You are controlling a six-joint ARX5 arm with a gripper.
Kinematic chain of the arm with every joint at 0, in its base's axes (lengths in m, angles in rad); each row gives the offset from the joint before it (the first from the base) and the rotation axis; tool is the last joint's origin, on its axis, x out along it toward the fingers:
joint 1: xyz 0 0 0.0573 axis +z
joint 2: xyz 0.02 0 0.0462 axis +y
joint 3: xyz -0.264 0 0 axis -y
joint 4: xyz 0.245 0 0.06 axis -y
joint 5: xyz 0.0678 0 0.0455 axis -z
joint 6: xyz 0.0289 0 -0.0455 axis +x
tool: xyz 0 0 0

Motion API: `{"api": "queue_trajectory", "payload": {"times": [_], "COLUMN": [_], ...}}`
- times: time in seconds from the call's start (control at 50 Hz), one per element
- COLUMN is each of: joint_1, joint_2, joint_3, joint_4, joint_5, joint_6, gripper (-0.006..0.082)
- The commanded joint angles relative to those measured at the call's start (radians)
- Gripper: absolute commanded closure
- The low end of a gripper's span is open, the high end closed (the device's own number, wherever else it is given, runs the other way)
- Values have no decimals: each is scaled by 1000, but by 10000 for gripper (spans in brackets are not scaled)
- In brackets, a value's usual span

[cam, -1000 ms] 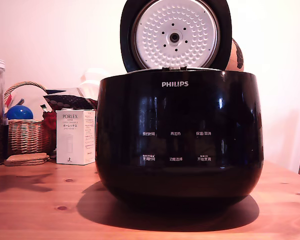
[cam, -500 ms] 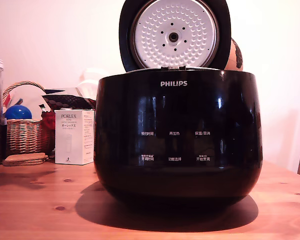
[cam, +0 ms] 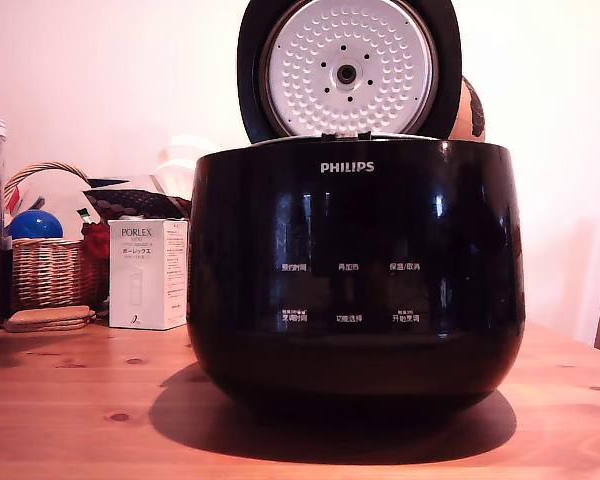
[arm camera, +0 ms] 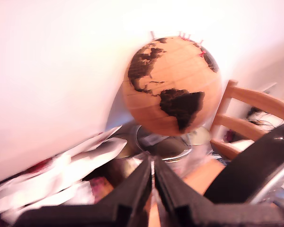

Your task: Close the rice cooker by pressing the lid down with medium force

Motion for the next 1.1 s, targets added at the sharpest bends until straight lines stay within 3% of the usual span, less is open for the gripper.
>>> {"api": "queue_trajectory", "payload": {"times": [0.0,0.36,0.58,1.08], "joint_1": [-7,-6,-8,-93], "joint_2": [55,229,313,394], "joint_3": [17,74,74,74], "joint_4": [13,90,156,193], "joint_5": [32,218,351,428], "joint_6": [-21,-84,-183,-209], "gripper": [788,788,788,788]}}
